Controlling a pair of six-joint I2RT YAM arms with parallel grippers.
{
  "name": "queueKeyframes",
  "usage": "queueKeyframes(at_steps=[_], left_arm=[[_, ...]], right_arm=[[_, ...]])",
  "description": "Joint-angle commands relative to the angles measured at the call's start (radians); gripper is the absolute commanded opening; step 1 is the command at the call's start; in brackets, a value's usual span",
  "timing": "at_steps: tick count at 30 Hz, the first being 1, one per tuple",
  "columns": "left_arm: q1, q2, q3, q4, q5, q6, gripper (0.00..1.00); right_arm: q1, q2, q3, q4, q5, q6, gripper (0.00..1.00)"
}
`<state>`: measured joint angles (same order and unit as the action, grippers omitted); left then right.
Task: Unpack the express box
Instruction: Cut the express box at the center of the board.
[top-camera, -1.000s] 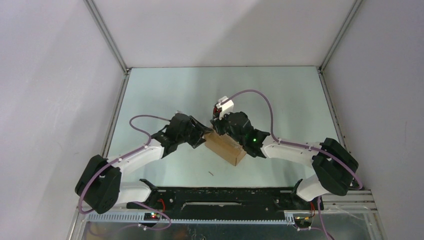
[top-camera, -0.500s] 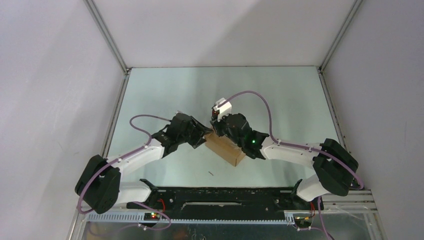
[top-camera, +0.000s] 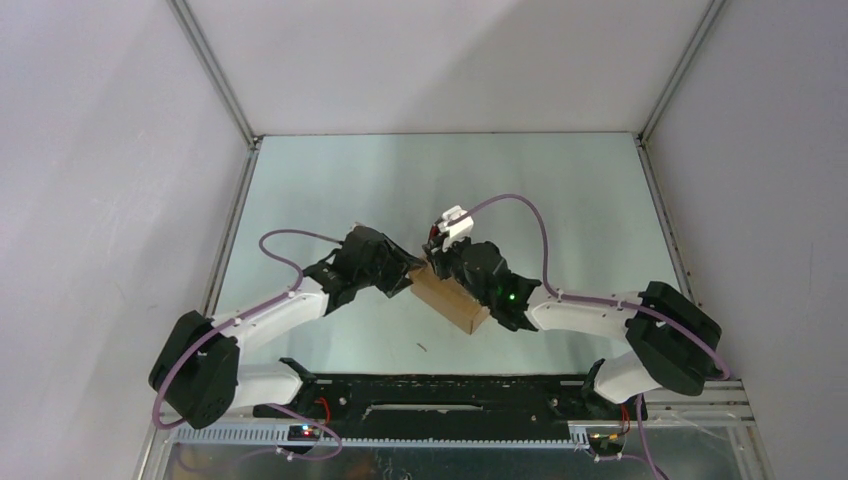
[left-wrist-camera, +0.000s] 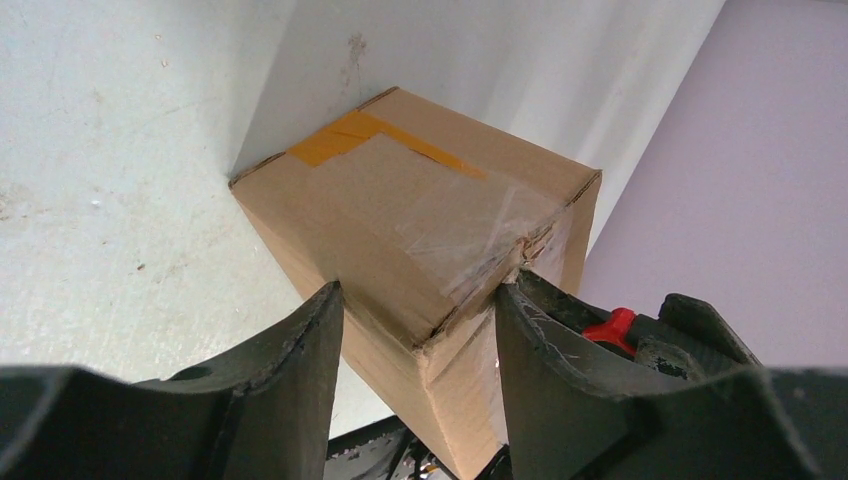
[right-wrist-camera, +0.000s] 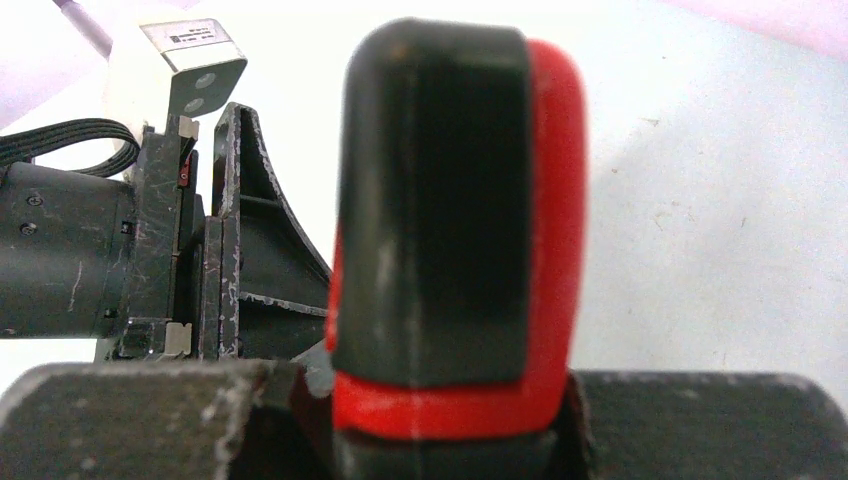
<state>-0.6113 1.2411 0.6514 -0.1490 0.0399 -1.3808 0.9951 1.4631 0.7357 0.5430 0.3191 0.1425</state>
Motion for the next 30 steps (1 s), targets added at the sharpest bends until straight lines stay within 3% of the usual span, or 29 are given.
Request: queueKeyframes(at_steps=[1,10,21,30], left_arm=[[0.012,0.026,-0.004,-0.175,-0.146,0.008,0.51],[0.011,0.039,-0.001,-0.202,-0.15,0.019,0.5],[0.003,0.034,0.021,-0.204,-0.143,0.028,0.51],[-0.002,-0.02,0.069,-0.194,-0.122,0.063,0.64]], right_arm=[[0.0,-0.058,0.018,-0.026,0.006,0.002,0.0],[-0.062,-0.123,0.16,-0.039,-0.048,-0.002,0.0],[-0.053,-0.13,0.18,-0.08,-0.028,-0.017,0.0],[-0.024,-0.13,0.079,-0.049,-0.001,-0.005,0.0]])
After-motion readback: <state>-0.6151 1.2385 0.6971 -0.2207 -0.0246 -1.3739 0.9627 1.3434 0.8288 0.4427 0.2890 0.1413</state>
